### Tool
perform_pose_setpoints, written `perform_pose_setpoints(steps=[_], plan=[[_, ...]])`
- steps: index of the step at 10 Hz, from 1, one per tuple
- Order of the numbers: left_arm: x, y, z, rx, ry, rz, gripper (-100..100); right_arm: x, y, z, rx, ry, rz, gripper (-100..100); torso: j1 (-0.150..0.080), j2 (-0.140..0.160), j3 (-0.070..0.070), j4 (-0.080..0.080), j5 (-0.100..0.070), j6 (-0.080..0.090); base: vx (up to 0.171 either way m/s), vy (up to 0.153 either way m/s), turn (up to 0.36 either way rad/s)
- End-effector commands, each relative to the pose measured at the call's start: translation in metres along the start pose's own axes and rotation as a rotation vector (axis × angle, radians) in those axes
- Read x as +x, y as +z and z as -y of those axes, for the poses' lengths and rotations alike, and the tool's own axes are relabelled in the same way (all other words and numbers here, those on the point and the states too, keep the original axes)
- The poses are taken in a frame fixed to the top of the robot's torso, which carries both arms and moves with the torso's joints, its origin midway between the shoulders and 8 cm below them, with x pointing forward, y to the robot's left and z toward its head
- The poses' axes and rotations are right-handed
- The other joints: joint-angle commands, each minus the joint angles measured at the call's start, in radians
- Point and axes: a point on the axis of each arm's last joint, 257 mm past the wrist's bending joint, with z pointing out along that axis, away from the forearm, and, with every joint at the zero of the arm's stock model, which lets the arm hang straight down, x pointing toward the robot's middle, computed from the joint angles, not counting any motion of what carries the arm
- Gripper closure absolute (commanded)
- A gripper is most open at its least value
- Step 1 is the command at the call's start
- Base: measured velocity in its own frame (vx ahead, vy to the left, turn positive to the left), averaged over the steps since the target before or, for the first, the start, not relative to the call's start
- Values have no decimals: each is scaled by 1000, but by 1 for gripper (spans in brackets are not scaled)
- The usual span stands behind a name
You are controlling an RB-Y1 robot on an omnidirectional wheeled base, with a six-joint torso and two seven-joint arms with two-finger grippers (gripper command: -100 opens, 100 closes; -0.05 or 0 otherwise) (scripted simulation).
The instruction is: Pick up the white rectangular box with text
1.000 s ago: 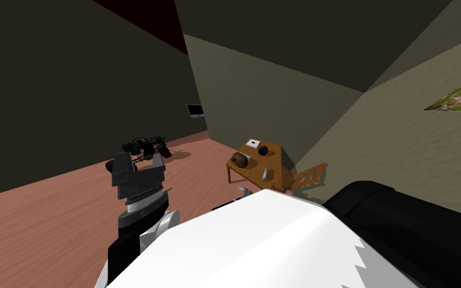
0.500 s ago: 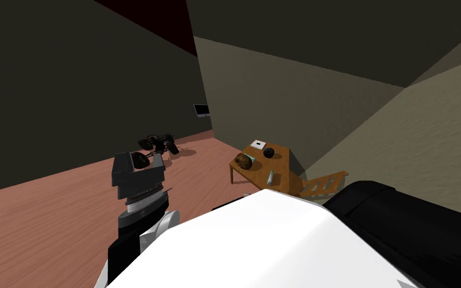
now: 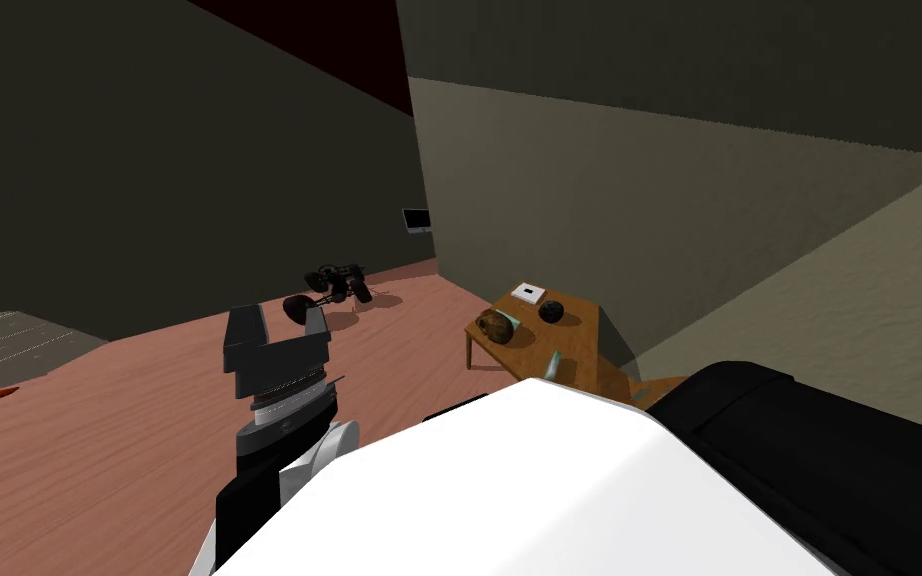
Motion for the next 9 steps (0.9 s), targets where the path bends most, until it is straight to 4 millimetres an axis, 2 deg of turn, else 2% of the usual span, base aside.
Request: perform_pose_setpoints(steps=[1,2,3,4,5,6,7,8,9], plan=[[0,0,0,0,0,0,0,18,-10,-1,-5,-41,-47,-100,0,0,0,0,0,0,34,-20,173],[0,0,0,0,0,0,0,48,-22,1,-10,-109,-119,-100,0,0,0,0,0,1,40,-25,240],[0,0,0,0,0,0,0,52,-25,0,-15,-111,-127,-100,-1,-1,0,0,0,0,34,-28,130],[0,0,0,0,0,0,0,81,-42,9,-15,-182,-199,-100,-1,-1,0,0,0,1,36,-19,274],[0,0,0,0,0,0,0,85,-42,-1,-33,-177,-204,-100,0,-1,-1,0,0,0,37,-28,116],[0,0,0,0,0,0,0,108,-57,10,-30,-243,-263,-100,0,-1,0,0,0,1,37,-26,210],[0,0,0,0,0,0,0,115,-62,1,-48,-241,-276,-100,-1,-1,-1,0,0,0,36,-27,112],[0,0,0,0,0,0,0,115,-62,1,-48,-241,-276,-100,0,-1,0,0,0,1,18,-12,-21],[0,0,0,0,0,0,0,139,-81,12,-50,-306,-338,-100,1,0,0,0,0,1,28,-7,212]])
